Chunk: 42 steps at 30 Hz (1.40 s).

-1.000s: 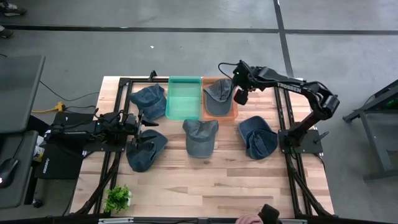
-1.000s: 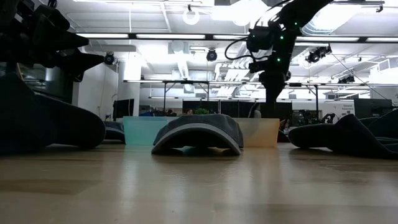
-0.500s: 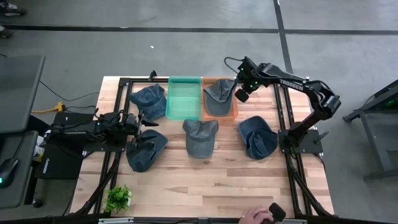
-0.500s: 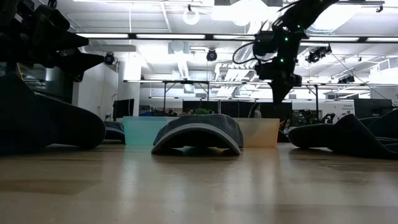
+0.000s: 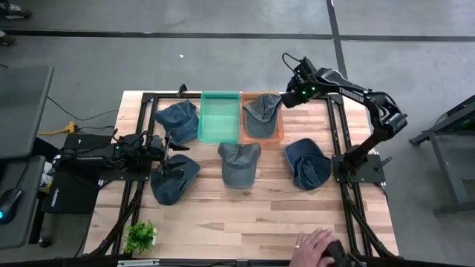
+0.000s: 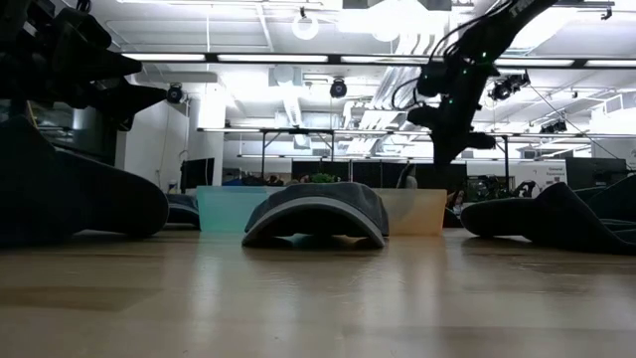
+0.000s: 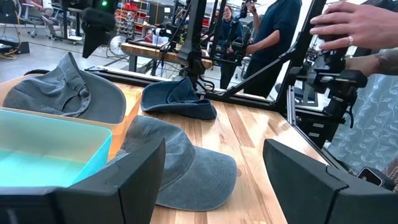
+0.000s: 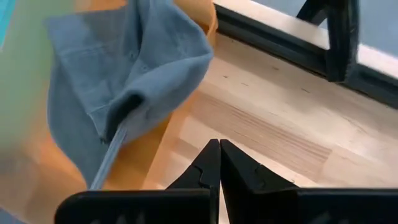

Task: Pick & Place hat
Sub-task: Put the top gray cap into the orange bin

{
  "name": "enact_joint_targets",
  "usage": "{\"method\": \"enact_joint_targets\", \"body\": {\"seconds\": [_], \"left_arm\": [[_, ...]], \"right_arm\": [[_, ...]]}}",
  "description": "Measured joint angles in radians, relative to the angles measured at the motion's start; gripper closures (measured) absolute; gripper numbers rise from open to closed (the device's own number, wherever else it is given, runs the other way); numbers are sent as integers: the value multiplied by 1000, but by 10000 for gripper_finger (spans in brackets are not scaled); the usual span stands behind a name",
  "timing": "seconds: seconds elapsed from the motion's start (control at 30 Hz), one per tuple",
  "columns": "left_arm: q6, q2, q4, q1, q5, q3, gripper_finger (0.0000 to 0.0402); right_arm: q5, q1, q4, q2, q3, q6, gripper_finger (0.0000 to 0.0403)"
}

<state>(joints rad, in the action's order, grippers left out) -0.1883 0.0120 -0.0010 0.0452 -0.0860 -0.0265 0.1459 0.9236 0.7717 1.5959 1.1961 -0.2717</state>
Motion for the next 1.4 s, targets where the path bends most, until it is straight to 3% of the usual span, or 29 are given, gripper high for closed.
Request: {"method": "enact_joint_targets", "body": {"seconds": [0.7, 1.4], "left_arm": [[0, 0, 0, 0, 0, 0, 133], [0, 0, 0, 0, 0, 0, 133]], "right_arm": [[86, -14, -279, 208, 0, -137, 403], [101, -43, -327, 152, 2, -147, 403]]}}
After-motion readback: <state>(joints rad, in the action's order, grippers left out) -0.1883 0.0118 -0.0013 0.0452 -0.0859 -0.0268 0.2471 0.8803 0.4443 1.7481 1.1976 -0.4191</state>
